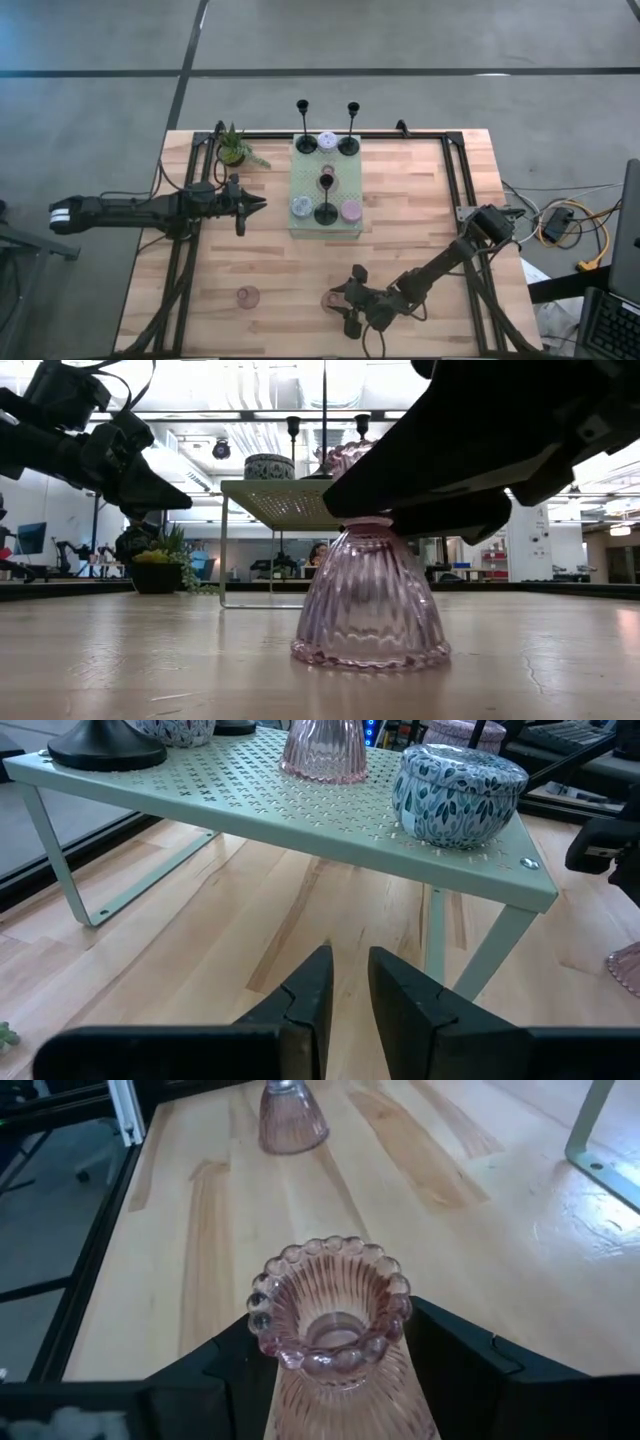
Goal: Pick & Place candle stick holders
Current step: Put the right pink candle holder on the shelf
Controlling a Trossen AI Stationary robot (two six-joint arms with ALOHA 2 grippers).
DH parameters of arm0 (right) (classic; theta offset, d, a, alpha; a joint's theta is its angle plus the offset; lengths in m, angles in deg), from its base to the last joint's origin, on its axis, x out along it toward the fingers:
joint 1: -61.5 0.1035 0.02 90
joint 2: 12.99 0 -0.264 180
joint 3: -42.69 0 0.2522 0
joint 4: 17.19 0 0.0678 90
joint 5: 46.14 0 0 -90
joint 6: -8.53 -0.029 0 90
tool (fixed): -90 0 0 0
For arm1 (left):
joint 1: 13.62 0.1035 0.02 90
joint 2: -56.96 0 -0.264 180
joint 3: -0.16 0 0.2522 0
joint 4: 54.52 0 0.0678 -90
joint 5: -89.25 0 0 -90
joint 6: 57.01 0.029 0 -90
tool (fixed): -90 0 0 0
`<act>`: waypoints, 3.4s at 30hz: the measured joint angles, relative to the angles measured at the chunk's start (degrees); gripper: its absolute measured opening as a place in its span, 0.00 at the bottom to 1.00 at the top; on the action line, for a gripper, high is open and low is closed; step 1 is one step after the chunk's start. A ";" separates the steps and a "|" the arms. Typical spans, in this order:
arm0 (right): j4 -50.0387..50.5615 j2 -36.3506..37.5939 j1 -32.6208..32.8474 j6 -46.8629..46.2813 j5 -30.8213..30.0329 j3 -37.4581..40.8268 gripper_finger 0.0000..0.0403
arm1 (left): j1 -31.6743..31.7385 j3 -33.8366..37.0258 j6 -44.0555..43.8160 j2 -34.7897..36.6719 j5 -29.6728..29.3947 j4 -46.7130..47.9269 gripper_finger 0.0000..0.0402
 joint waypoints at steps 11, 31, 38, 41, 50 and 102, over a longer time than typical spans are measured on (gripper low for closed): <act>-0.17 0.09 -1.79 0.69 2.61 0.00 0.30 | 0.02 0.00 0.00 0.00 0.01 0.00 0.18; 38.00 30.88 2.43 -19.78 -13.02 0.00 0.30 | 0.00 0.00 0.00 0.00 0.00 0.85 0.18; 59.89 45.94 -3.33 -20.03 -18.37 0.03 0.30 | 0.02 0.00 0.00 0.00 -0.01 0.83 0.18; 60.48 49.83 -7.74 -15.64 -18.44 0.28 0.30 | 0.02 0.00 0.00 0.00 0.00 0.81 0.18; 48.61 54.46 -22.69 1.44 -9.37 3.65 0.30 | 0.01 0.00 0.00 0.00 0.00 0.92 0.18; 19.37 33.16 -54.24 27.90 22.69 6.38 0.30 | 0.01 0.00 0.00 0.00 -0.01 1.16 0.18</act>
